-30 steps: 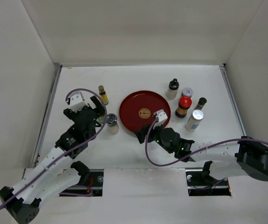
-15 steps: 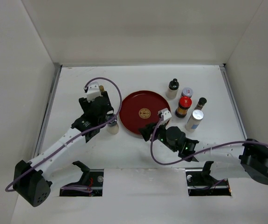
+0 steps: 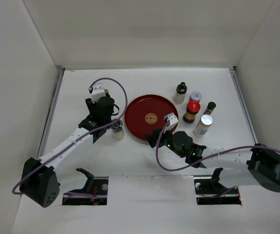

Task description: Organize the condiment bottles

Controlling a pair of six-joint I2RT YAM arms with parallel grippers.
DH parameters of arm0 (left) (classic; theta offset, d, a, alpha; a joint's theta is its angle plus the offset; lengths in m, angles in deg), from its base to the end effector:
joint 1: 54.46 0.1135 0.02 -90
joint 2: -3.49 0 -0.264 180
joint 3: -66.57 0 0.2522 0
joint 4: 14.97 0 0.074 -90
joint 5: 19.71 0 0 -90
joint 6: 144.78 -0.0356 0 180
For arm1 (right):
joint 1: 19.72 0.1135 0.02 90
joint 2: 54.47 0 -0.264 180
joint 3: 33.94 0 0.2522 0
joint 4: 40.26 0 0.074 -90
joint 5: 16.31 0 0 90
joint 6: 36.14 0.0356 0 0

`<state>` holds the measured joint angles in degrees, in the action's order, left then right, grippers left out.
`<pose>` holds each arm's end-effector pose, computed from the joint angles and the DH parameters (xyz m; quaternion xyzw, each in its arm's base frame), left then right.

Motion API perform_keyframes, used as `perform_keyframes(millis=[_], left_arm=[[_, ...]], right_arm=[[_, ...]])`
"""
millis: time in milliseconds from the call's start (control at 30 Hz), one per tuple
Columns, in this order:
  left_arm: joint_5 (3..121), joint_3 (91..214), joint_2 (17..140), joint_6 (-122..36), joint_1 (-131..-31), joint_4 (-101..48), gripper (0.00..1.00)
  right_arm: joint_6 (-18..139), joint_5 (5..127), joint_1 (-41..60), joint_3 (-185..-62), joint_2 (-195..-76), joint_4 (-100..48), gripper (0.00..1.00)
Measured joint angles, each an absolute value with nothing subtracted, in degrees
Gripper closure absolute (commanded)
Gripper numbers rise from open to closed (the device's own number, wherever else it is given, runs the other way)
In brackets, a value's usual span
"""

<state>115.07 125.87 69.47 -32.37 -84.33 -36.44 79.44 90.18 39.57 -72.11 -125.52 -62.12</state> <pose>0.2298 -0.1030 0.2785 -0.1437 0.8042 0.0840 0.5705 0.1375 0.2117 0.2056 -0.1342 0.7574 0.3430 0.5392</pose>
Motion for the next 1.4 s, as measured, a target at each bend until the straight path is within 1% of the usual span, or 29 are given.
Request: perform_keyframes(millis=[67, 133, 267, 367, 567, 700, 833, 1067, 1400], left_arm=[[114.63, 125.87, 70.26, -32.70, -83.68, -35.34, 0.62], [114.08, 125.87, 70.95, -33.13, -83.33, -34.47, 0.69], [113.71, 125.87, 71.17, -33.72, -83.15, -34.06, 0.78], [113.58, 125.87, 70.85, -33.88, -82.98, -34.16, 0.82], [113.38, 126.68, 67.98, -34.66, -83.00, -36.13, 0.83], [113.62, 131.22, 67.59, -36.02, -83.92, -35.69, 0.83], [113.56, 135.97, 68.40, -37.42, -87.19, -32.85, 0.83], [110.67, 145.56, 78.76, -38.34, -90.89, -27.52, 0.83], [105.43, 153.15, 95.52, -38.36, -92.24, -25.05, 0.84]], right_arm=[[79.57, 90.14, 39.50, -72.11, -125.54, -62.12, 0.40], [79.59, 90.12, 39.48, -72.11, -125.54, -62.12, 0.40], [79.64, 90.03, 39.22, -72.09, -125.54, -62.12, 0.40], [79.68, 89.81, 38.76, -72.06, -125.45, -62.12, 0.39], [80.51, 89.70, 37.60, -70.93, -124.53, -63.01, 0.39], [81.14, 89.72, 36.68, -70.12, -123.83, -63.19, 0.38], [82.30, 89.72, 35.13, -69.73, -123.13, -63.25, 0.36], [84.53, 89.79, 31.87, -68.20, -120.77, -63.19, 0.36], [85.82, 89.79, 29.34, -67.36, -118.81, -62.97, 0.36]])
